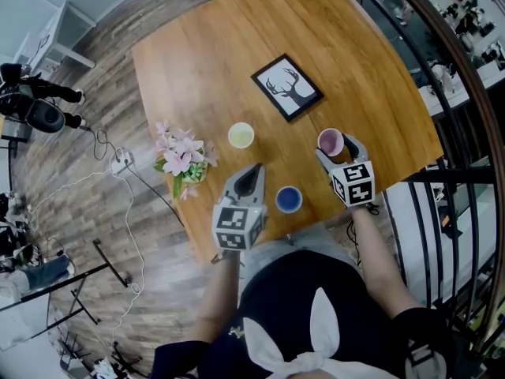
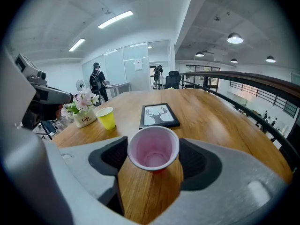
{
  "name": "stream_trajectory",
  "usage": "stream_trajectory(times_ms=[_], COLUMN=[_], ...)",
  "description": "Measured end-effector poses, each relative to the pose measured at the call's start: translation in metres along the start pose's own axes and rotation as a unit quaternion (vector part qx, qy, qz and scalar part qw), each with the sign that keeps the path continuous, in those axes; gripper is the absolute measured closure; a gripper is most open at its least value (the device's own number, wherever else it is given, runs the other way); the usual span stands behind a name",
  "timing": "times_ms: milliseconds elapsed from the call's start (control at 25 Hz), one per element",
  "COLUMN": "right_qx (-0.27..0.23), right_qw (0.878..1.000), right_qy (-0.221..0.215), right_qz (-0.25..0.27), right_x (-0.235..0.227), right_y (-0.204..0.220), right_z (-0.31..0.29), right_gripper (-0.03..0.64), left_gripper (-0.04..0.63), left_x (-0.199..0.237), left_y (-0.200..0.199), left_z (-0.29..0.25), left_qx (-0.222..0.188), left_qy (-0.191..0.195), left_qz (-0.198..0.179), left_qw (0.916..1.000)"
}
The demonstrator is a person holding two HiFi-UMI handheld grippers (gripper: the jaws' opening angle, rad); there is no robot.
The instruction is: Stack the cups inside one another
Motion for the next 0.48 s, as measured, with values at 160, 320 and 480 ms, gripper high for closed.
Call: stream_trajectory(times_ms=[160,320,480], right_qx=[-0.009,-0.026,-0.040], right_qw=[1.000,1.000,0.999], right_qy=[0.000,0.000,-0.001], right_qz=[0.004,0.012,0.017], right_x=[0.000,0.000,0.000], right_y=[-0.010,-0.023,-0.035], right_z=[0.010,0.021,0.034], right_gripper=[0.278,0.278,0.278], left_gripper=[0.578,0.578,0.578], left_x=[0.001,0.005,0.006], left_y=[-0.002,-0.007,-0.011], left_z=[0.005,0.009,0.014], left_qx=[-0.003,-0.008,-0.014], left_qy=[-0.003,-0.012,-0.016], left_qz=[-0.002,0.001,0.001], left_qw=[1.0000,0.9999,0.9998])
Point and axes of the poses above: the fingertips, and each gripper's own axes: z backward along the fingers, x to its left, y out of its underside, the point moved 1 cm from there along z, backward along the fingers, and after that the axes turned 6 degrees about y, right-handed, at the moved point
